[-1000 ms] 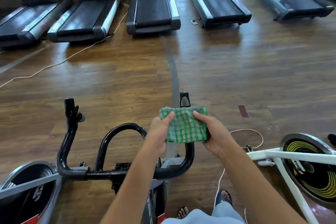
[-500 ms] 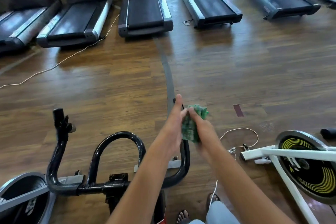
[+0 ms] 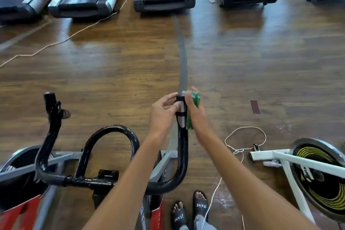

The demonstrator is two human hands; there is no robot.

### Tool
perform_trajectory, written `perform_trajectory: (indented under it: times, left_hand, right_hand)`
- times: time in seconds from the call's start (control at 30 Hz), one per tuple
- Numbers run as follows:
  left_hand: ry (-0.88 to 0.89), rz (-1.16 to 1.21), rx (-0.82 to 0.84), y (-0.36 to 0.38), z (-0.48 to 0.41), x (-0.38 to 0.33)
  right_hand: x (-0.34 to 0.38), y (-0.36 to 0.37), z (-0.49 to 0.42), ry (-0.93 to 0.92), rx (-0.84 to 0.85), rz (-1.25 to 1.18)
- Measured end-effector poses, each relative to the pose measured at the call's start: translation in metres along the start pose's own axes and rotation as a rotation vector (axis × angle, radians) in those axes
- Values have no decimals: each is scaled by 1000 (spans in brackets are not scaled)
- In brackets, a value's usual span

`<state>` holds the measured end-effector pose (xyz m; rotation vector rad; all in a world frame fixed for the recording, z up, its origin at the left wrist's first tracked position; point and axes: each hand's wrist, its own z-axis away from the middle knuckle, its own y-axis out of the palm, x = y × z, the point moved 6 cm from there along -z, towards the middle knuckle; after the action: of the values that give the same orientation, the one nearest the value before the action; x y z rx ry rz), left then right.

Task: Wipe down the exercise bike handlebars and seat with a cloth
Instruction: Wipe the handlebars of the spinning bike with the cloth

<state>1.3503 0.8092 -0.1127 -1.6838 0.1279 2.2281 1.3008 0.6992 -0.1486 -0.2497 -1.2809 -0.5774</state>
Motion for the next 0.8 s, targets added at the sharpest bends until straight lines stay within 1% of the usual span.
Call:
perform_trajectory:
  times: [0.07, 0.13, 0.2, 0.27, 0.33, 0.4, 0.47, 0.5, 0.57, 0.63, 0.7, 0.73, 0.8]
  left_hand:
    - [-9, 47, 17, -2, 0, -1]
    - [-22, 87, 38, -3, -1, -1]
    - [-29, 115, 54, -3, -3, 1]
    - [-41, 125, 71, -3, -3, 1]
    - [-45, 127, 88, -3, -4, 2]
    - [-35, 95, 104, -4, -5, 1]
    - [-27, 70, 119, -4, -8, -1]
    - [-30, 65, 131, -5, -9, -2]
    - [-39, 67, 149, -6, -11, -2]
    - [-49, 67, 176, -6, -13, -1]
    - [-49, 65, 199, -6, -13, 0]
    - [-49, 64, 207, -6, -13, 1]
    - [-42, 54, 212, -7, -14, 2]
  right_hand:
    - [8, 9, -5, -67, -19, 52]
    - [-17, 7, 9, -93, -86, 108]
    - [-58, 1, 44, -10, -110, 194]
    - [-72, 2, 65, 37, -82, 210]
    - [-50, 6, 46, -15, -135, 181]
    - [-10, 9, 20, -78, -189, 219]
    - [3, 11, 11, -107, -209, 262]
    - [-5, 12, 21, -93, -207, 309]
    - [-42, 8, 59, 7, -228, 366]
    - [-77, 7, 112, 158, -283, 330]
    - [-94, 10, 148, 264, -314, 242]
    - [-93, 11, 151, 298, -333, 203]
    - [-85, 8, 132, 308, -352, 198]
